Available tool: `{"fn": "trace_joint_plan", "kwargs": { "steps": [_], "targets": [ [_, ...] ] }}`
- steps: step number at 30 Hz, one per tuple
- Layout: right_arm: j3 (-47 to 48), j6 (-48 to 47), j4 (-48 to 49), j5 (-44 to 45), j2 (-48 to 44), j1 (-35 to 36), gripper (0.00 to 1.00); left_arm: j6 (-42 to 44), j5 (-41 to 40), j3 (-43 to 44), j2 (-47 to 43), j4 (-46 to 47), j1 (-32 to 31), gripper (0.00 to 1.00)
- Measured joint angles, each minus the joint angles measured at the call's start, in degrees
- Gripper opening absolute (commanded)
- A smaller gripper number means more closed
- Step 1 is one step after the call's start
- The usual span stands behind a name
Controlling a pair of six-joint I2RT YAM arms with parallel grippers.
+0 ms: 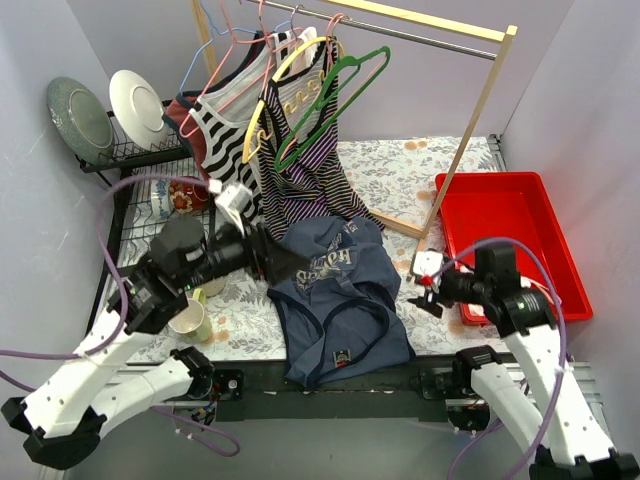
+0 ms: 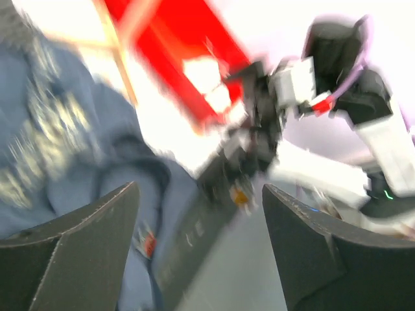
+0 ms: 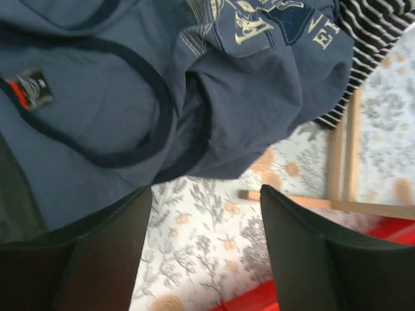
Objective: Place the tank top on the hanger
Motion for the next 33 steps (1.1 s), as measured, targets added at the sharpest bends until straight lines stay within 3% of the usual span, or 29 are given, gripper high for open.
{"fn": "trace_joint_plan", "kwargs": {
  "steps": [2,7,17,22,33],
  "targets": [
    [2.40,6.14,0.79,-2.62,5.57,-0.70,0.91,3.85,-3.45,8.55,4.11,-0.39,0.02,0.80],
    [10.08,14.43,1.95,-7.91,19.87,-0.90,0.91,11.39,-11.21,26.25,15.23,0.59,0.02,0.84],
    [6.38,22.93,8.57,-11.28,22.84,-1.16,0.90,20.22,-22.34,54.86,40.54,-2.23,1.81,0.87],
    [3.34,24.06,10.47,-11.61,22.82,-1.49,0.90,21.24,-23.19,57.00,46.12,-4.57,5.68,0.85],
    [1.88,24.81,12.70,-13.20,22.80,-3.26,0.90,21.09,-22.25,58.64,49.46,-7.72,9.46,0.59]
  ]
}}
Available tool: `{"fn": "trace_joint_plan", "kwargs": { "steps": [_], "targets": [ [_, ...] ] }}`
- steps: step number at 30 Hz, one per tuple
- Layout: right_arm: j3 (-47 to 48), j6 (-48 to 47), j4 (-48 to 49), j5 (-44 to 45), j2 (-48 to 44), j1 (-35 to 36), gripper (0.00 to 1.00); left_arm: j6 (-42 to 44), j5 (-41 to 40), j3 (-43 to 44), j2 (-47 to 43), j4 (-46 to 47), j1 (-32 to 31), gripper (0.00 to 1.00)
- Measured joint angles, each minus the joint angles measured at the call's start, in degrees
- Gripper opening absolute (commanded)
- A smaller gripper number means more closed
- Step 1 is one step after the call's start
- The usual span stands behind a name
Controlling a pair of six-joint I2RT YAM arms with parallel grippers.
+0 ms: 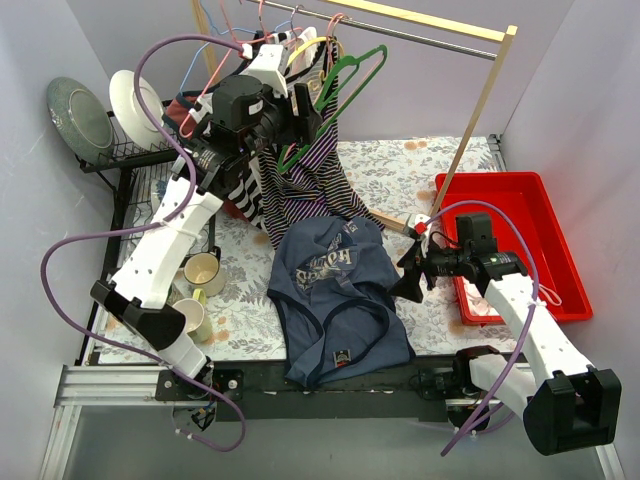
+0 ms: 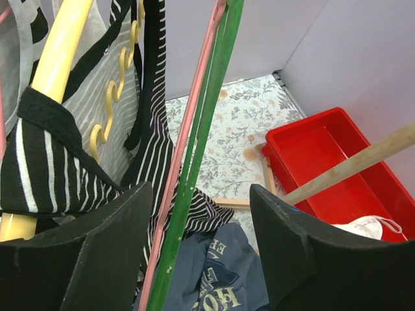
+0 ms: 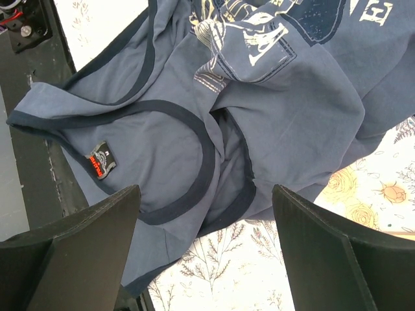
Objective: Place the tank top on the hanger
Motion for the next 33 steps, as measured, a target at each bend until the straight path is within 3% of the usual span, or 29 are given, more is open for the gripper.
{"fn": "trace_joint_plan", "kwargs": {
  "steps": [5,7,13,27,28,33],
  "targets": [
    [0.00,0.02,0.09,-0.35,0.00,-0.24,0.90,-0.42,0.26,0.02,0.00,-0.83,0.09,0.53],
    [0.00,0.02,0.09,-0.44,0.00,-0.26,0.90,-0.48,0.26,0.02,0.00,-1.22,0.09,0.44],
    [0.00,0.04,0.09,-0.55,0.00,-0.66,0.90,-0.83,0.37,0.02,0.15,-2.32,0.09,0.40],
    [0.00,0.09,0.07,-0.59,0.00,-1.11,0.90,-0.98,1.73,0.00,2.60,-3.91,0.09,0.09],
    [0.00,0.09,0.07,-0.63,0.00,-1.20,0.90,-0.90,1.90,0.00,2.71,-3.93,0.09,0.01],
    [0.00,0.15,0.07,-0.81,0.00,-1.55,0.90,-0.28,2.62,0.00,2.91,-3.89,0.09,0.00]
  ]
}}
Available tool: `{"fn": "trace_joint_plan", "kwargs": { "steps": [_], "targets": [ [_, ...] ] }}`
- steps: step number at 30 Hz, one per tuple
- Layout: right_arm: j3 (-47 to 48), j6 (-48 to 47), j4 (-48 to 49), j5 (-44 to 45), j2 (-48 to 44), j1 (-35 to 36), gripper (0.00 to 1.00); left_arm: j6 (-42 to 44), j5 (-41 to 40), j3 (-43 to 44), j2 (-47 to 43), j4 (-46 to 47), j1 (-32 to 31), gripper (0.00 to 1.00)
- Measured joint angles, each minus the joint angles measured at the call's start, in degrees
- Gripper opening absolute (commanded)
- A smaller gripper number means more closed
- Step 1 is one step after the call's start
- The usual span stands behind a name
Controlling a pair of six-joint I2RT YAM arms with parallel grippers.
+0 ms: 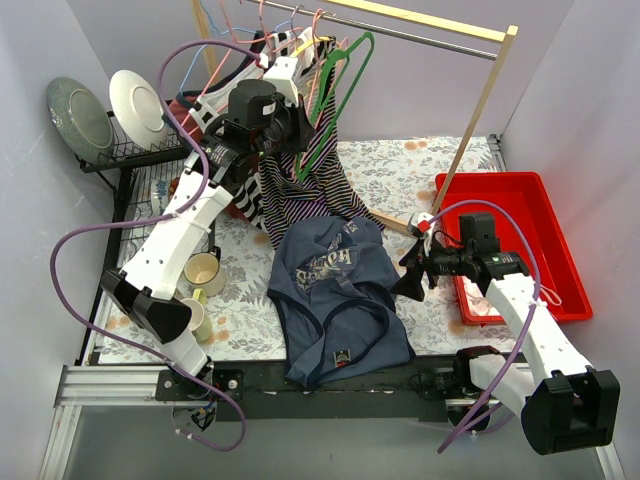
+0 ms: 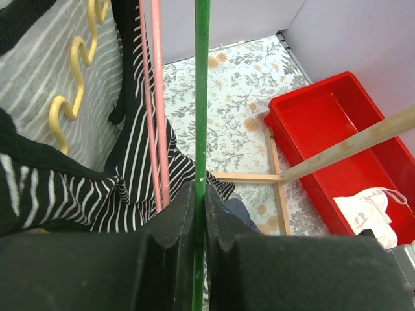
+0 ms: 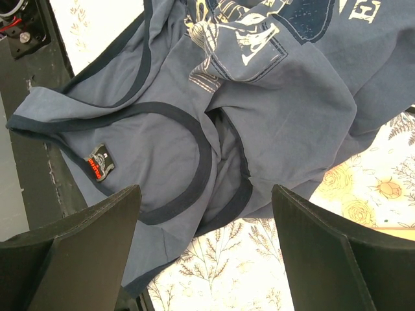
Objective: Place the tank top on the hanger
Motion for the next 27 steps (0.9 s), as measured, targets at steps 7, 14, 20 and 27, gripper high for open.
{"fn": "trace_joint_plan", "kwargs": {
  "steps": [7,14,20,27],
  "targets": [
    [0.00,0.02,-0.02,-0.24,0.07,-0.22,0.90,1.81,2.25,-0.09,0.09,1.66,0.17,0.00],
    [0.00,0.02,-0.04,-0.57,0.68,-0.55,0.90,4.52,4.52,-4.76,-1.64,6.73,0.17,0.00],
    [0.00,0.00,-0.04,-0.59,0.74,-0.59,0.90,5.86,5.20,-9.84,-4.48,10.93,0.17,0.00],
    [0.00,0.02,-0.07,-0.59,1.03,-0.85,0.90,6.45,6.10,-13.64,-8.63,15.98,0.17,0.00]
  ]
}}
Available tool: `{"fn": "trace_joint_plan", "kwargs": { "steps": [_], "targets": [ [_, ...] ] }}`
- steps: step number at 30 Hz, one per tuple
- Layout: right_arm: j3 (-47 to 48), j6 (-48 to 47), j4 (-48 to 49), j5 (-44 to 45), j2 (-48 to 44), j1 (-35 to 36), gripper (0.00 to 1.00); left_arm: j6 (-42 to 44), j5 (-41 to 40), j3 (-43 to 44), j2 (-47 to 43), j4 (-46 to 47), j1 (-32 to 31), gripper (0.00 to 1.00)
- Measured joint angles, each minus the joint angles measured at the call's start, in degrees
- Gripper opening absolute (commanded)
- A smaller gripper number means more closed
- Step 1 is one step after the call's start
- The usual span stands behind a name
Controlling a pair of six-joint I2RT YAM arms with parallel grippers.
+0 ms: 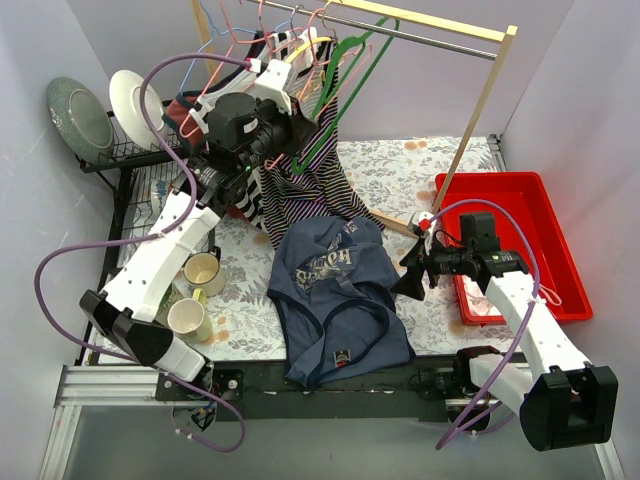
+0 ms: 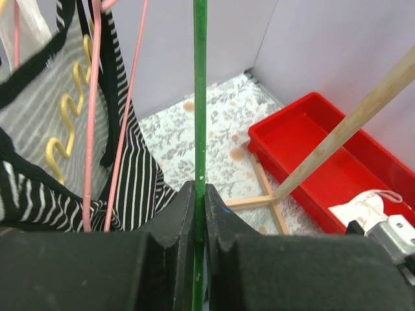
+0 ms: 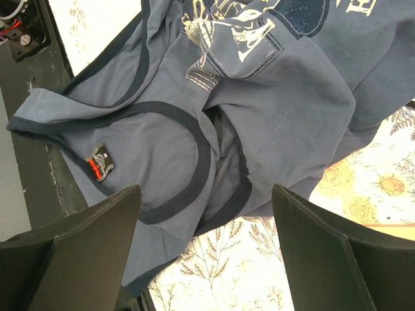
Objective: Place the tank top on the hanger
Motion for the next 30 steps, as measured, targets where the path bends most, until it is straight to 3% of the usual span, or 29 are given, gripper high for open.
{"fn": "trace_joint_plan", "kwargs": {
  "steps": [8,14,22,30],
  "targets": [
    [0.13,-1.11,-1.01,-0.26,0.00,-0.11,0.91,0.50,0.94,-1.99,-2.71,4.07,0.00,0.00],
    [5.66,-11.04,-10.34,-0.33,-1.53,-0.11,0.96,1.11,6.21,-8.81,-7.30,1.14,0.04,0.00],
    [22.14,-22.69,-22.38,-0.46,-6.40,-0.11,0.97,0.72,17.68,-23.21,-22.49,-8.92,0.04,0.00],
    [30.25,-23.32,-26.56,-5.64,-3.48,-0.04,0.96,-2.32,30.88,-38.86,-31.95,-13.11,-0.24,0.00]
  ]
}}
